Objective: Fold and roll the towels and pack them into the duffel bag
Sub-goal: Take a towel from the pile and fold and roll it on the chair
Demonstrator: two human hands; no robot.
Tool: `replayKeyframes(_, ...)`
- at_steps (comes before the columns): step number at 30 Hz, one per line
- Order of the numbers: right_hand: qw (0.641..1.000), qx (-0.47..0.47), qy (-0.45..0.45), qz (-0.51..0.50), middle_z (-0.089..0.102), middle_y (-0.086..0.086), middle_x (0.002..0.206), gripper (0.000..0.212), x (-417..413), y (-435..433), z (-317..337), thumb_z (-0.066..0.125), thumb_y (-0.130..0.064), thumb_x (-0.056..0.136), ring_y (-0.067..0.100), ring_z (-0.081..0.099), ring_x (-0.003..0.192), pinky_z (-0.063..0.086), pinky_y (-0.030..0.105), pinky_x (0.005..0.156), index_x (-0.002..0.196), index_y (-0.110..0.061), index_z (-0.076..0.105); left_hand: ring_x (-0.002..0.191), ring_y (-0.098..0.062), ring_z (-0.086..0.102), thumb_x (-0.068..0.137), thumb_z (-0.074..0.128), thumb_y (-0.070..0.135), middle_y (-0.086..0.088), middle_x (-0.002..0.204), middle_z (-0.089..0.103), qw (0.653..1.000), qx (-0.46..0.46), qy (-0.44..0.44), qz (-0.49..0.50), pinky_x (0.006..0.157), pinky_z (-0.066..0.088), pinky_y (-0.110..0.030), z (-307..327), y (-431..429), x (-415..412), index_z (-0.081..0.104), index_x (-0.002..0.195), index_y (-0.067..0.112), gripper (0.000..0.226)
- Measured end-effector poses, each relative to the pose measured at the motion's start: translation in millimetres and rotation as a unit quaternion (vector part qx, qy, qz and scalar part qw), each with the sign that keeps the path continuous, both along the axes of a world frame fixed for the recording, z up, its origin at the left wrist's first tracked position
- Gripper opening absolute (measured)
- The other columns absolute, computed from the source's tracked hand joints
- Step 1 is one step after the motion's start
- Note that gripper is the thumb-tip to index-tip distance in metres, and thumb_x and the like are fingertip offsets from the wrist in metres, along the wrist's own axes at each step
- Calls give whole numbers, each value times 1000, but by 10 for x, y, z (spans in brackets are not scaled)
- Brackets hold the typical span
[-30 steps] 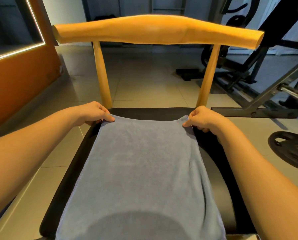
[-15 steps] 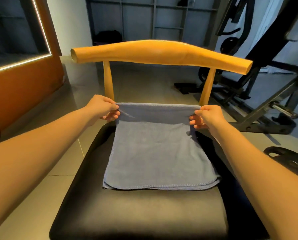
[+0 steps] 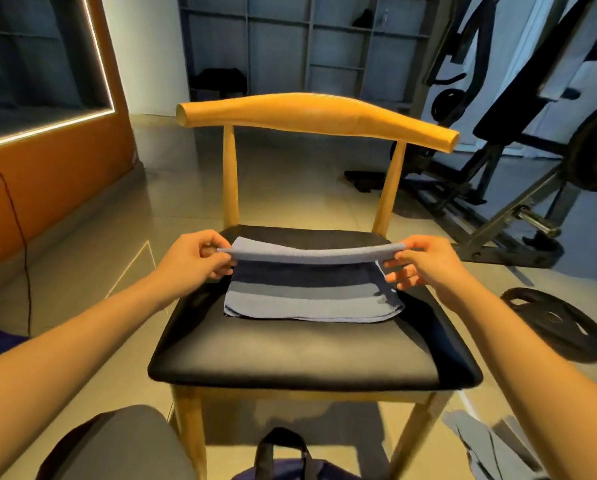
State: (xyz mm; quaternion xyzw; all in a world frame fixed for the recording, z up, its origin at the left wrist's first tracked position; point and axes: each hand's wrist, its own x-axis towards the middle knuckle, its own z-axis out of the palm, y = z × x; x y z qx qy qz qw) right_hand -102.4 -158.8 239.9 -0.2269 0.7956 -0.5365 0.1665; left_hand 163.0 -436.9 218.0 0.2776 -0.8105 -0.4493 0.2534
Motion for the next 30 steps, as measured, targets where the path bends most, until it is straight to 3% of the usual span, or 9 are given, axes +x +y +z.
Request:
replayKeyframes(3, 999, 22, -30, 31, 74, 24, 83, 11, 79, 150, -206, 55, 9, 94, 35, 74, 68, 59, 36, 51, 93, 0, 61, 83, -8, 73, 96, 66, 8, 2, 89, 76, 996, -76, -39, -30, 71, 54, -16, -188, 105, 185, 67, 93, 13, 6)
replayKeyframes(8, 998, 39, 0, 44, 73, 22, 83, 6, 105, 293, -460, 59, 4, 96, 27, 74, 75, 61, 33, 60, 94, 4, 65, 88, -6, 66, 95, 68, 14, 9, 91, 71, 986, -137, -84, -45, 80, 52, -25, -388, 218, 352, 68, 89, 23, 11)
replayKeyframes(15, 999, -21, -5, 25, 76, 17, 89, 7, 205, 411, -512, 66, -2, 94, 25, 76, 84, 64, 41, 75, 96, 4, 67, 88, 0, 68, 93, 70, 11, 11, 91, 74, 993, -115, 9, -26, 83, 53, -22, -454, 316, 360, 71, 89, 20, 10)
replayKeyframes(18, 999, -32, -11, 19, 76, 17, 88, 9, 190, 440, -512, 66, -3, 94, 24, 76, 81, 64, 38, 72, 95, 6, 68, 89, -4, 69, 93, 70, 13, 11, 92, 74, 992, -120, 8, -31, 84, 55, -26, -461, 339, 352, 71, 89, 21, 9)
replayKeyframes(20, 999, 19, 4, 29, 74, 18, 84, 6, 161, 435, -466, 66, 0, 93, 24, 73, 73, 62, 34, 66, 90, 4, 69, 90, -5, 66, 92, 71, 15, 12, 92, 72, 986, -152, -37, -61, 86, 55, -31, -475, 316, 370, 70, 86, 24, 11)
replayKeyframes(23, 982, 171, 66, 51, 72, 13, 84, 9, 36, 363, -265, 64, 1, 90, 21, 65, 76, 53, 28, 58, 87, -1, 72, 92, -4, 61, 90, 71, 16, 14, 97, 64, 966, -216, -100, -96, 84, 51, -26, -399, 269, 367, 69, 83, 29, 14)
replayKeyframes(26, 980, 183, 83, -7, 70, 13, 84, 14, -192, 131, -171, 59, -5, 91, 25, 64, 79, 53, 30, 58, 88, -3, 73, 83, -9, 59, 89, 69, 19, 10, 93, 60, 965, -243, -92, -33, 74, 50, -27, -227, 172, 150, 70, 81, 28, 12)
replayKeyframes(28, 979, 184, 88, -30, 68, 17, 80, 18, -299, -85, -228, 61, -11, 89, 28, 64, 75, 55, 33, 60, 91, 1, 73, 85, -11, 60, 90, 68, 22, 8, 94, 60, 961, -258, -97, -1, 74, 51, -31, -157, 56, -129, 70, 90, 26, 4)
replayKeyframes(30, 976, 200, 78, -14, 63, 15, 77, 28, -359, -276, -336, 68, -19, 86, 25, 60, 73, 49, 36, 65, 97, 7, 72, 101, -18, 63, 90, 68, 25, 4, 109, 63, 958, -239, -157, -8, 85, 52, -35, -137, -94, -446, 69, 112, 22, 23)
